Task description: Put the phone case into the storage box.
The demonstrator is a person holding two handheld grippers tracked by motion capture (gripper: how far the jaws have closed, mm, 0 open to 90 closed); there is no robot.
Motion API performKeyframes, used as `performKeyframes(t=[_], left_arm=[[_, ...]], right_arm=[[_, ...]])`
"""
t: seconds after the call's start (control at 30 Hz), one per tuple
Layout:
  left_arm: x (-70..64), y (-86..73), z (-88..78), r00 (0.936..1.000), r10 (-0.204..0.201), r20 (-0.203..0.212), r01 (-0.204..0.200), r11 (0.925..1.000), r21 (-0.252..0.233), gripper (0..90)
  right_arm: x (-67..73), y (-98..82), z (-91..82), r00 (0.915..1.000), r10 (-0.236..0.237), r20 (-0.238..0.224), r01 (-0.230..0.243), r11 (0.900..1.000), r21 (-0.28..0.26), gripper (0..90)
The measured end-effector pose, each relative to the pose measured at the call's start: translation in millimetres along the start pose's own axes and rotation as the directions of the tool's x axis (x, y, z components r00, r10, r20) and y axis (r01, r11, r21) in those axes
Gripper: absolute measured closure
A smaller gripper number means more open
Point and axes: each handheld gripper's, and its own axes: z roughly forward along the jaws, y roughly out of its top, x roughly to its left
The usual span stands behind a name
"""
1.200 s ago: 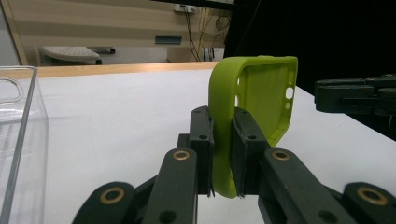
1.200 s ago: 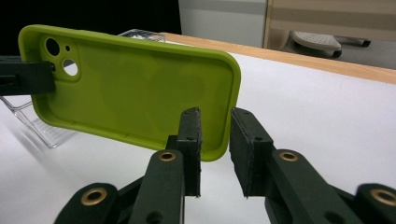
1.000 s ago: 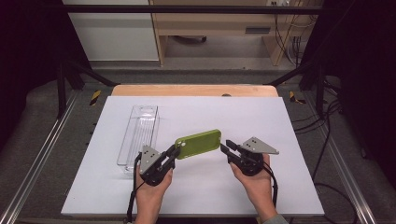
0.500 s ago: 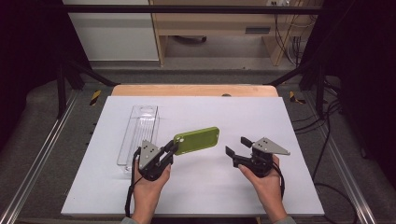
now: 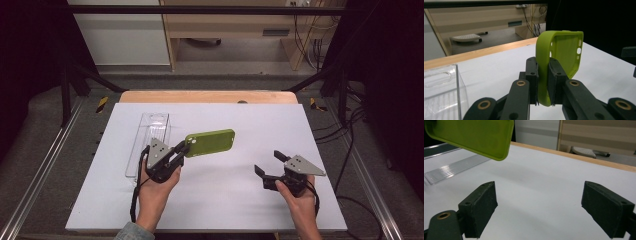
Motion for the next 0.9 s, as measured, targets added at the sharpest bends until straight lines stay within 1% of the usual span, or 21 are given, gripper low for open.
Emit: performKeyframes(t=[0.03,0.13,0.23,0.3,0.4,0.43,0.5,0.57,0.6,0.67,0.73,0.77,0.83,0.9], left_arm=[[1.0,2.8,0.1,0.9999,0.013,0.003,-0.013,0.9999,0.006,79.9],[5.6,9.9,0.1,0.9989,0.045,0.013,-0.046,0.9986,0.027,79.9],[11.9,16.7,-2.2,0.9971,0.075,0.015,-0.076,0.9963,0.041,79.9],[17.1,22.5,-4.9,0.9951,0.096,0.025,-0.097,0.9944,0.041,79.9],[26.0,33.0,-10.4,0.9876,0.153,0.034,-0.155,0.9863,0.056,79.9],[29.9,36.6,-12.1,0.9854,0.167,0.035,-0.169,0.9839,0.06,79.9],[38.7,43.7,-15.4,0.9834,0.178,0.036,-0.18,0.9818,0.062,79.9],[48.2,50.1,-18.2,0.9801,0.194,0.041,-0.197,0.9778,0.072,79.9],[52.9,53.0,-19.7,0.9774,0.207,0.044,-0.21,0.9748,0.076,79.9],[62.3,58.7,-22.6,0.9729,0.227,0.042,-0.23,0.9693,0.086,79.9],[71.0,64.7,-26.2,0.9703,0.239,0.04,-0.242,0.9663,0.09,79.9],[75.0,67.7,-28.3,0.968,0.248,0.039,-0.251,0.9638,0.091,79.9],[82.5,73.0,-32.7,0.9615,0.272,0.035,-0.275,0.9562,0.101,79.9],[91.0,76.4,-37.1,0.954,0.298,0.029,-0.3,0.9465,0.12,79.9]], right_arm=[[-1.7,-0.4,-1.9,1.0,-0.001,0.005,0.001,1.0,-0.009,14.3],[-4.5,0.1,-6.7,0.9984,-0.028,0.05,0.03,0.998,-0.055,17.1],[-5.6,-1.2,-10.5,0.9964,-0.054,0.066,0.059,0.996,-0.072,15.6],[-6.6,-2.6,-11.2,0.9952,-0.064,0.075,0.07,0.994,-0.081,14.5],[-8.7,-4.7,-10.9,0.9936,-0.08,0.08,0.087,0.993,-0.083,14.2],[-9.0,-5.4,-10.9,0.9928,-0.087,0.083,0.093,0.992,-0.081,13.8],[-9.3,-6.6,-10.8,0.9912,-0.095,0.092,0.102,0.992,-0.076,12.1],[-9.4,-8.0,-11.3,0.9887,-0.101,0.11,0.11,0.991,-0.076,12.0],[-9.3,-8.7,-11.6,0.9872,-0.105,0.12,0.115,0.99,-0.079,11.5],[-9.0,-9.5,-12.5,0.9876,-0.093,0.127,0.104,0.991,-0.087,10.0],[-8.6,-10.3,-12.9,0.9877,-0.089,0.129,0.101,0.991,-0.085,8.3],[-8.6,-10.8,-12.9,0.9873,-0.089,0.131,0.101,0.991,-0.088,8.3],[-7.6,-12.2,-12.5,0.9857,-0.097,0.138,0.109,0.99,-0.088,8.4],[-6.5,-13.5,-11.7,0.9826,-0.111,0.148,0.124,0.989,-0.08,7.9]])
